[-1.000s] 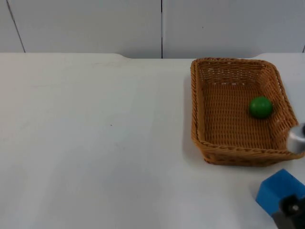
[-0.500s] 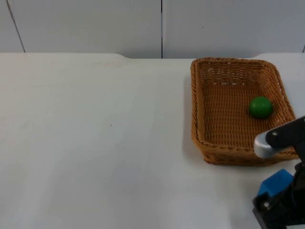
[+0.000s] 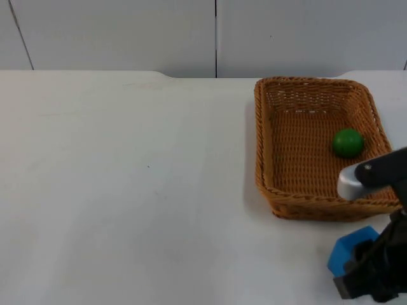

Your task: Place all geometric objects except the red cube into the basket.

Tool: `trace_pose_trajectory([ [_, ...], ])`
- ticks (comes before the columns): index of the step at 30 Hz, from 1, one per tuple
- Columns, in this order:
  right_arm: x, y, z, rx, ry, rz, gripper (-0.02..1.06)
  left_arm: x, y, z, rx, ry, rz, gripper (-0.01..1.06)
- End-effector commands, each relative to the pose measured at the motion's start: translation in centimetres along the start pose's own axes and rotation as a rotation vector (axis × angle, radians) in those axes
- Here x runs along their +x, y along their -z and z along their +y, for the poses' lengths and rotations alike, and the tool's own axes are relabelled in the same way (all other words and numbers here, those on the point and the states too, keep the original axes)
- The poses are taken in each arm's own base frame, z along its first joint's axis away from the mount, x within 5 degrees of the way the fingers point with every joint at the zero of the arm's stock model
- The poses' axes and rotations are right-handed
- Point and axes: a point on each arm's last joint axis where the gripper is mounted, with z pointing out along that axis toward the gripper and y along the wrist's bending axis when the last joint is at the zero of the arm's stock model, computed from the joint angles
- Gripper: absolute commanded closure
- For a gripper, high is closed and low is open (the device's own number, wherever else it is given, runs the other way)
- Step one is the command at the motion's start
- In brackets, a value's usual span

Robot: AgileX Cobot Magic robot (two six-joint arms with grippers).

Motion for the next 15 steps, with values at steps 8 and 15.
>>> trace_pose_trajectory([
  [8, -1.2, 5.6, 0.0, -0.162, -0.045, -0.149, 1.05, 0.0, 0.1, 0.0, 0.005, 0.006, -0.015, 0.03],
  [15, -2.7, 8.0, -0.1, -0.181, 0.09, -0.241, 1.05, 0.0, 0.1, 0.0, 0.005, 0.002, -0.015, 0.03],
])
